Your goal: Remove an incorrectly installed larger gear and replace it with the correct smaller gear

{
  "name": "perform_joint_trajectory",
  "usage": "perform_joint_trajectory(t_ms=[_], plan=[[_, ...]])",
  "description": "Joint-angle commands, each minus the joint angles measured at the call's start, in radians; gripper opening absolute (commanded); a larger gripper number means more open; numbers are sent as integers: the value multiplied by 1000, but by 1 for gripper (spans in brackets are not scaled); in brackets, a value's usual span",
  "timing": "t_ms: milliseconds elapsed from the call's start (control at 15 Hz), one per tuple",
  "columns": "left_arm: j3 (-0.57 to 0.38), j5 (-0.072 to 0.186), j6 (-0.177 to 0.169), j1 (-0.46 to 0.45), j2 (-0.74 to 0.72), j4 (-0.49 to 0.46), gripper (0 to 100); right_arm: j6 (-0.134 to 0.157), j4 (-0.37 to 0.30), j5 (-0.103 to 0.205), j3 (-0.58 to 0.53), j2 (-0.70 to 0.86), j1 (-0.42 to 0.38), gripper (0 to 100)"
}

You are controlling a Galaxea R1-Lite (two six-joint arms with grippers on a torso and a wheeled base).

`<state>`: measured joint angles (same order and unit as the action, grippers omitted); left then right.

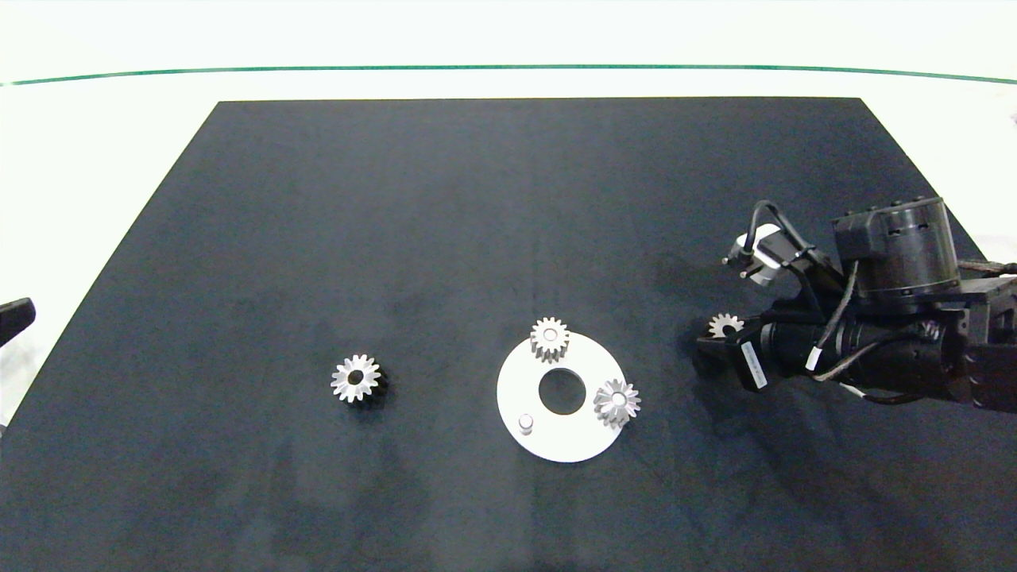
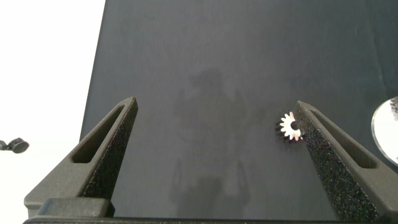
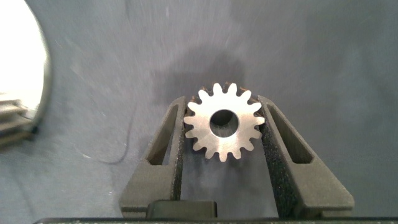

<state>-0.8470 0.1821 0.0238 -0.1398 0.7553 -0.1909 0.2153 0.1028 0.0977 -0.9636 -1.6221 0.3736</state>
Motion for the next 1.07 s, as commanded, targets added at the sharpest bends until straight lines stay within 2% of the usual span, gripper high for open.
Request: perform_joint_trajectory(t_ms=[67,200,333,400,533,667,933,1067], plan=[[0,2,1,0,2,-1,100,3,-15,1,-69,64,45,22],[5,2,1,0,2,-1,100,1,-89,2,-129,97,122,22],[6,2,1,0,1,-1,100,-2,-175,10,-182,119,231,22],[11,2,1,2,-2,1,100,-4,-199,31,-201,119,283,22],[11,0,1,0,-13,1,100,-7,-204,47,-221,111,340,22],[11,0,1,-1,-21,5,100,-39,-204,47,-230,82,390,22],[5,-6,-4,-1,-45,8,100,-44,-202,47,-254,13,459,22],[-1,-3,-21,-3,-62,10,100,-44,-202,47,-284,-25,502,22]])
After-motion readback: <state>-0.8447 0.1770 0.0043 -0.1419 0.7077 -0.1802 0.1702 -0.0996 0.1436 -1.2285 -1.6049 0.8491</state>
